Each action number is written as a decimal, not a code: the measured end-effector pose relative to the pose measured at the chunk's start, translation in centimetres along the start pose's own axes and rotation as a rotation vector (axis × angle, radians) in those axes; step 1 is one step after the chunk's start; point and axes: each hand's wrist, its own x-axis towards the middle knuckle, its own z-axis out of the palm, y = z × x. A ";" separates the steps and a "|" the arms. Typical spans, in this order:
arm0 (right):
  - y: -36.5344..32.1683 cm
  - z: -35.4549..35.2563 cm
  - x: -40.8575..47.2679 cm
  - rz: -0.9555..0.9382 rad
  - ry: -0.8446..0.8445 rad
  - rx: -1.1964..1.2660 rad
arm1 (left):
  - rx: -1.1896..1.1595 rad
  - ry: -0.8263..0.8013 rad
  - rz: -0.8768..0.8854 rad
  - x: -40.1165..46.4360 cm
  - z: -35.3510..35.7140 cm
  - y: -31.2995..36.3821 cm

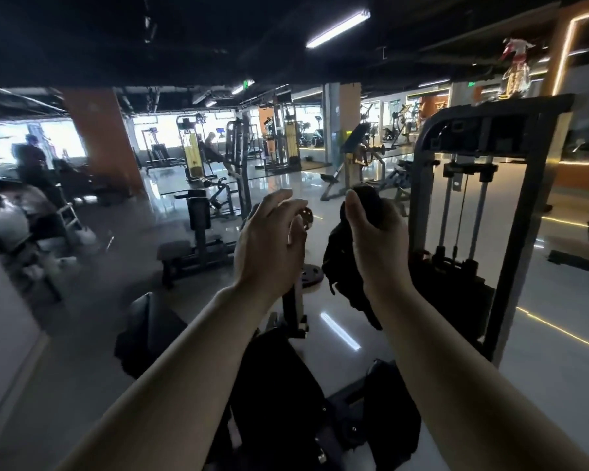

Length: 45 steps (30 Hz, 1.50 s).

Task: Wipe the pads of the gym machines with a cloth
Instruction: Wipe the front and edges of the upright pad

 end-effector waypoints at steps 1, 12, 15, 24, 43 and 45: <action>-0.4 1.2 -0.8 -0.014 -0.027 -0.005 | 0.019 0.009 -0.017 -0.4 -1.6 -0.9; -4.5 21.3 -13.3 -0.332 -0.352 -0.281 | 0.256 0.117 -0.092 -6.4 -22.1 -14.3; -6.3 28.0 -17.0 -0.570 -0.460 -0.464 | 0.313 0.114 -0.125 -8.0 -27.9 -19.2; -9.3 44.9 -23.9 -0.635 -0.472 -0.737 | 0.410 0.168 -0.188 -11.5 -40.5 -31.9; 5.6 75.5 -12.6 -0.746 -0.508 -0.552 | 0.473 0.068 -0.200 0.7 -38.4 -64.7; 7.5 78.1 -10.4 -0.738 -0.506 -0.539 | 0.459 0.066 -0.192 2.7 -37.1 -68.0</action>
